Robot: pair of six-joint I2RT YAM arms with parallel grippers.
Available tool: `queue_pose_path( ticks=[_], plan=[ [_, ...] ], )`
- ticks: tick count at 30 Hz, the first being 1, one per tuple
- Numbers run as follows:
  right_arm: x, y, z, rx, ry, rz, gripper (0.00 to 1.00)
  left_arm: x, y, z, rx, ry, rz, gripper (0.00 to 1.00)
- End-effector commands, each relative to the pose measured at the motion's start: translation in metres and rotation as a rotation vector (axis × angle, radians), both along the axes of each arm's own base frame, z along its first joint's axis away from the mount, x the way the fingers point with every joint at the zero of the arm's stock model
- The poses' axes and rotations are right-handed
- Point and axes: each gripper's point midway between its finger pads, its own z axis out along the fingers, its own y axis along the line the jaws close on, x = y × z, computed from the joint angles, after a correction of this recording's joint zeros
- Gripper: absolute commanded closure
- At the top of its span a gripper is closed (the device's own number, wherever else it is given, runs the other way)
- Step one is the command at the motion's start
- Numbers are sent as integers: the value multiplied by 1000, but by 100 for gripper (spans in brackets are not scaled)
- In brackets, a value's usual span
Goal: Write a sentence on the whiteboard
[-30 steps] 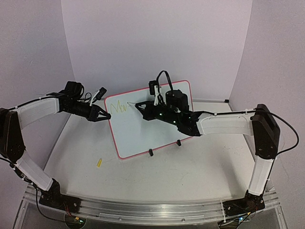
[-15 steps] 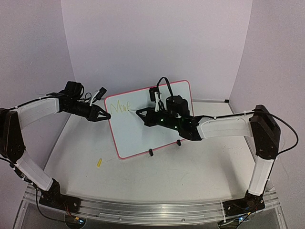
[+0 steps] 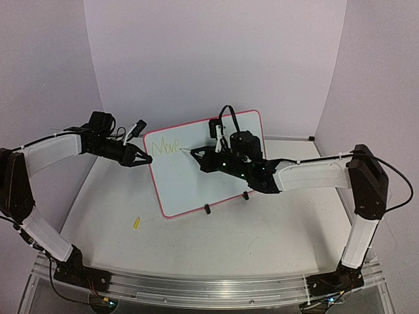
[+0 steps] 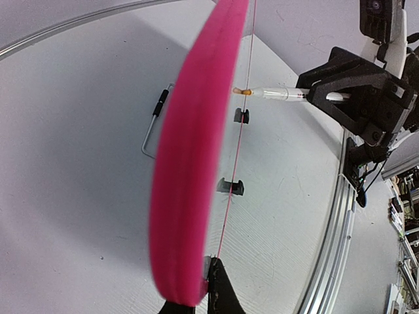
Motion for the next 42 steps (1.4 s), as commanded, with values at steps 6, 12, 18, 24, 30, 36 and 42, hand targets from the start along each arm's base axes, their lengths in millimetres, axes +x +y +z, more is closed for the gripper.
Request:
queue_pose_path(
  ticks=[6, 12, 18, 24, 30, 36, 42],
  plan=[
    [15, -19, 7, -4, -10, -103, 100, 2, 6, -4, 45, -16, 30, 100],
    [6, -10, 15, 8, -23, -27, 100, 2, 6, -3, 44, -17, 30, 100],
    [-12, -8, 36, 35, -44, 60, 100, 1, 5, 0, 38, -23, 27, 100],
    [-28, -28, 51, 40, -31, 109, 100, -1, 6, 2, 42, -32, 29, 100],
    [-22, -50, 53, 66, 0, 156, 100, -2, 6, 4, 46, -42, 31, 100],
    [-5, -55, 60, 75, -17, 139, 100, -3, 5, 4, 51, -44, 29, 100],
    [9, -47, 61, 75, -26, 128, 100, -3, 4, 3, 55, -43, 27, 100]
  ],
)
